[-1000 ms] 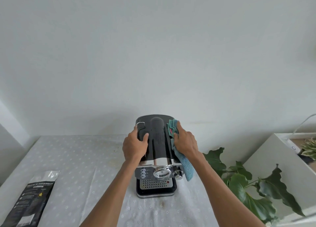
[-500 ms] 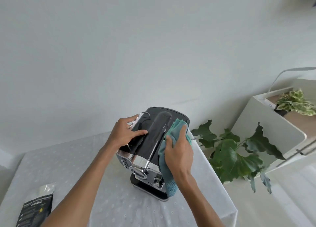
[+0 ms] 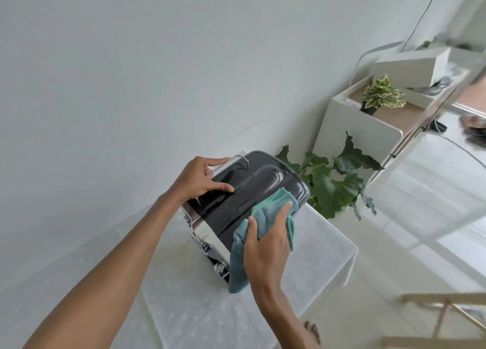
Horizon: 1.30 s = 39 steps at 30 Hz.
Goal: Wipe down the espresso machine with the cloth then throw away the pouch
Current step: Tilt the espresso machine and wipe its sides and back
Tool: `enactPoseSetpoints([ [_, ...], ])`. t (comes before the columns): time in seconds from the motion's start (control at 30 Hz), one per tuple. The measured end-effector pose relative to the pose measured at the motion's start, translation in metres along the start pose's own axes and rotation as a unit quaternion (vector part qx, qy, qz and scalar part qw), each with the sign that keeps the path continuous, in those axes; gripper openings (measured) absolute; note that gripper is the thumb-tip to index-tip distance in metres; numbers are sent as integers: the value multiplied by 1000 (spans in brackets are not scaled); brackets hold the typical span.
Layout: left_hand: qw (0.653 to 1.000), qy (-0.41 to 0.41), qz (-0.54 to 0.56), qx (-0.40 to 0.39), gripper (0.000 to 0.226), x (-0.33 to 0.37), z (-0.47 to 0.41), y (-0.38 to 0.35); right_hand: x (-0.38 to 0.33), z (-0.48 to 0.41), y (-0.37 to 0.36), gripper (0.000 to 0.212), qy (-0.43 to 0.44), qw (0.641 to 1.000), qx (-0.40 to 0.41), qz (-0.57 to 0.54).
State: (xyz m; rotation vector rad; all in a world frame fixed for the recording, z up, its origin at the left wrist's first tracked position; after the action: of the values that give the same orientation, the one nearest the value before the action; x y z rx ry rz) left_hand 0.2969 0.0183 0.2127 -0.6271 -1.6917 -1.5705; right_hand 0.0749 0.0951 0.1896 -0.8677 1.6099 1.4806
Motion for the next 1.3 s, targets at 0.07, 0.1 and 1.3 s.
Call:
enactPoseSetpoints([
  [0.07, 1000, -6, 13, -13, 85, 0, -10, 0, -2, -1, -5, 86, -5, 1000, 23, 2],
  [0.1, 1000, -10, 16, -19, 84, 1, -14, 1, -4, -3, -8, 86, -7, 999, 31, 3],
  [1.3, 967, -4, -32, 252, 28, 18, 71, -1, -25, -49, -8, 56, 144, 930, -304, 150],
])
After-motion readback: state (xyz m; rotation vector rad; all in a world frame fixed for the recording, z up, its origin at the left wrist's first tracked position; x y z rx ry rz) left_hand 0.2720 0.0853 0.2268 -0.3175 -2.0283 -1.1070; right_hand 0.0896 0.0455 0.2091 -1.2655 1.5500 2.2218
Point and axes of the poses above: each hand's wrist, its own z-axis away from the middle knuckle, its own y-axis out of the back of the hand, x = y × z, the point moved 5 cm from there along -z, towards the middle knuckle, and after that the axes turned 2 degrees about z, right-handed, at the moved point
